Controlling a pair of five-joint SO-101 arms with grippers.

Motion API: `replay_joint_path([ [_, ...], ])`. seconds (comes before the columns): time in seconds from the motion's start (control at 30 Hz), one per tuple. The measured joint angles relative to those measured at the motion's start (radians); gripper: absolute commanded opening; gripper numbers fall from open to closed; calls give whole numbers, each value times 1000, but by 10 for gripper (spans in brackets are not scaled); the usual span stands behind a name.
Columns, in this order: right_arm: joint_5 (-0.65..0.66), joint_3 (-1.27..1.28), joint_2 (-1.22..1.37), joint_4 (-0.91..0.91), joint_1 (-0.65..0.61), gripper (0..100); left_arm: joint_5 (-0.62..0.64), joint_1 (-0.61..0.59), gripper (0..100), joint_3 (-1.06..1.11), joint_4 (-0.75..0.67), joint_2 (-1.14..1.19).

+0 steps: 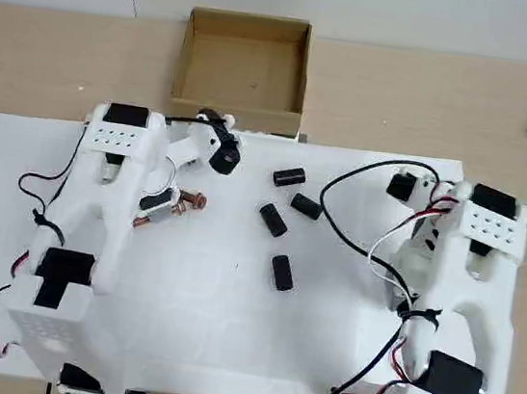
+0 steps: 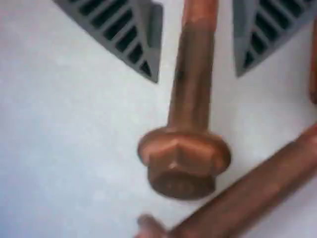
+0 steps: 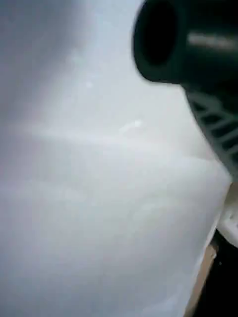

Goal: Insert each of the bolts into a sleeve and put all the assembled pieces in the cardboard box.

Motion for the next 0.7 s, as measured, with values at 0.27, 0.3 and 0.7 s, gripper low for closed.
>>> replay_joint_path([
  [0.27,0,0,0,0,-68,7,2,38,99,0,-35,3],
  [0.3,0,0,0,0,-69,7,2,37,99,0,-40,3],
  [0.7,0,0,0,0,-71,7,0,28,98,-21,-60,123],
])
